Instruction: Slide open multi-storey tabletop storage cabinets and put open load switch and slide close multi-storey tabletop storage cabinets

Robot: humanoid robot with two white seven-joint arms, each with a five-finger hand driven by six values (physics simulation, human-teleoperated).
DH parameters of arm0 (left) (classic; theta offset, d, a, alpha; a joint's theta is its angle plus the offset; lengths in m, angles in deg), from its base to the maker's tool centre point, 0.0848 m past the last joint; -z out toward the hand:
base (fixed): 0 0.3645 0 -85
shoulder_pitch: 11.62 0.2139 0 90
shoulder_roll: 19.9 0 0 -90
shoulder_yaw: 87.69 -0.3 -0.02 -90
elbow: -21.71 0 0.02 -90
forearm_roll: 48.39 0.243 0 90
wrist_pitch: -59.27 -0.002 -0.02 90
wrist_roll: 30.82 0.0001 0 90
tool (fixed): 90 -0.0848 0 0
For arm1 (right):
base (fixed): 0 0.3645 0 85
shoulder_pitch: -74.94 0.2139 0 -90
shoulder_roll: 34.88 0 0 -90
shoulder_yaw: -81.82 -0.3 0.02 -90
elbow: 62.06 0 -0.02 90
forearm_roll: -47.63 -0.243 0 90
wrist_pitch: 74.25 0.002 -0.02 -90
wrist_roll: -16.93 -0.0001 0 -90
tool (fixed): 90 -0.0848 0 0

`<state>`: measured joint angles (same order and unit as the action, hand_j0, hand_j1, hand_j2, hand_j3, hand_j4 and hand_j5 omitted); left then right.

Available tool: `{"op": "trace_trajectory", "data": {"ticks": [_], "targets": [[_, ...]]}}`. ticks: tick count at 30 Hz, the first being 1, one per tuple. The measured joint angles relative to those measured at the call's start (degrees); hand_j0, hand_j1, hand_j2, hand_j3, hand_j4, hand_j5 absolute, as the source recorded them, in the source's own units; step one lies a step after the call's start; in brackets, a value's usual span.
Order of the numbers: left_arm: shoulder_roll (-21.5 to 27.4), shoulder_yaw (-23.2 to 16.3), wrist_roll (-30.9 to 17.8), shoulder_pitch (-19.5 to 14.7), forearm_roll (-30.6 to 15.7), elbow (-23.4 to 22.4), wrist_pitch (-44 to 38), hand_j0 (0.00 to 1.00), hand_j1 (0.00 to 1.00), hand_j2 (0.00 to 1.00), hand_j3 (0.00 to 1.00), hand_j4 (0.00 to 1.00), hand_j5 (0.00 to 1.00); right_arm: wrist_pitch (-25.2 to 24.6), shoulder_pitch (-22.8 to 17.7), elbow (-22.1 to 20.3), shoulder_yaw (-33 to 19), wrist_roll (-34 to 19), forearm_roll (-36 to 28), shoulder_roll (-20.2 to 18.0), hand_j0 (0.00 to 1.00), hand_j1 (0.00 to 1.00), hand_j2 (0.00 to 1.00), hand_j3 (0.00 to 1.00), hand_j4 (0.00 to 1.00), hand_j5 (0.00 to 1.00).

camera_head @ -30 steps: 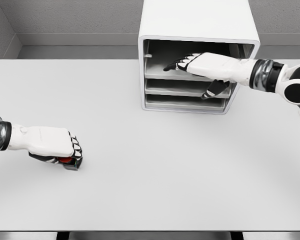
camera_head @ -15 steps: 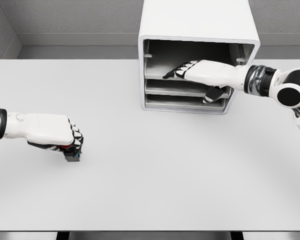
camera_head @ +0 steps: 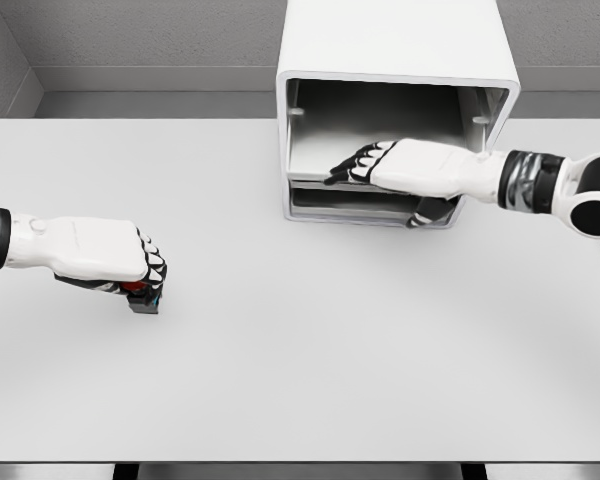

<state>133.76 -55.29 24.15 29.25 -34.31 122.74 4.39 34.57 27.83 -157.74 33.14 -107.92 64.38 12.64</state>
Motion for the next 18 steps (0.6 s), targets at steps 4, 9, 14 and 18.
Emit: {"op": "trace_trajectory", "data": {"ticks": [4,9,14,18], "targets": [[0.05,0.00,0.00,-0.09,0.00,0.00,0.00,0.45,0.45,0.45,0.45,0.45,0.45,1.88,-0.79,-1.66,-0.20,0.01,-0.53,-1.22,1.00,1.00,1.00,1.00,1.00,1.00],[0.07,0.01,0.01,-0.09,0.00,-0.01,0.00,0.45,0.45,0.45,0.45,0.45,0.45,4.49,-0.97,-3.12,-0.31,-0.04,-1.08,-2.28,1.00,1.00,1.00,1.00,1.00,1.00],[0.07,0.06,0.01,-0.44,-0.01,-0.01,0.00,0.45,0.45,0.45,0.45,0.45,0.45,6.58,-1.23,-3.81,-0.43,-0.08,-1.76,-2.73,1.00,1.00,1.00,1.00,1.00,1.00],[0.04,0.05,0.01,-0.44,-0.01,-0.01,0.00,0.45,0.45,0.45,0.45,0.45,0.45,7.36,-1.32,-4.07,-0.54,-0.09,-2.28,-2.85,1.00,1.00,1.00,1.00,1.00,1.00]]}}
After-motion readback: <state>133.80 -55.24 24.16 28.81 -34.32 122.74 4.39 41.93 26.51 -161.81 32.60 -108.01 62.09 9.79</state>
